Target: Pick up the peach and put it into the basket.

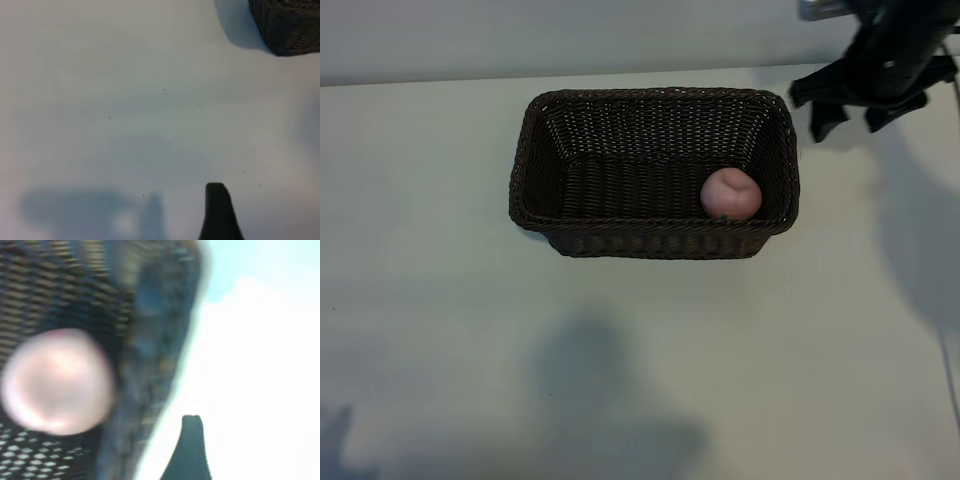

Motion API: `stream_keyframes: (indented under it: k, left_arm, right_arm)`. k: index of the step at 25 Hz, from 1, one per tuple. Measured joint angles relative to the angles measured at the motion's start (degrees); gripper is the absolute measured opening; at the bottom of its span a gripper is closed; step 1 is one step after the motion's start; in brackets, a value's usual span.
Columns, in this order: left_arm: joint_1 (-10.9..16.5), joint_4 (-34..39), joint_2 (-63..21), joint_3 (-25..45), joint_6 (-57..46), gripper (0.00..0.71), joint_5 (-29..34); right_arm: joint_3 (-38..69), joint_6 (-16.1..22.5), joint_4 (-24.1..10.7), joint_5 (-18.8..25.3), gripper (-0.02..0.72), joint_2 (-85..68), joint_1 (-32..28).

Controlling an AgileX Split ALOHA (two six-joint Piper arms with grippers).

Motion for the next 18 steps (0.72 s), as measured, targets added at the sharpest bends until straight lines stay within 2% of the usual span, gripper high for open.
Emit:
stream_keyframes:
  k: [10,18]
  left_arm:
    - [0.0,0.0,0.0,0.0,0.0,0.481,0.0]
    - [0.0,0.0,0.0,0.0,0.0,0.481,0.0]
  right_arm:
    - [0.0,-2.49,-0.23,1.76,0.595,0.0,-13.34]
    - [0.0,-3.09,0.01,3.33,0.595,-3.58,-17.2]
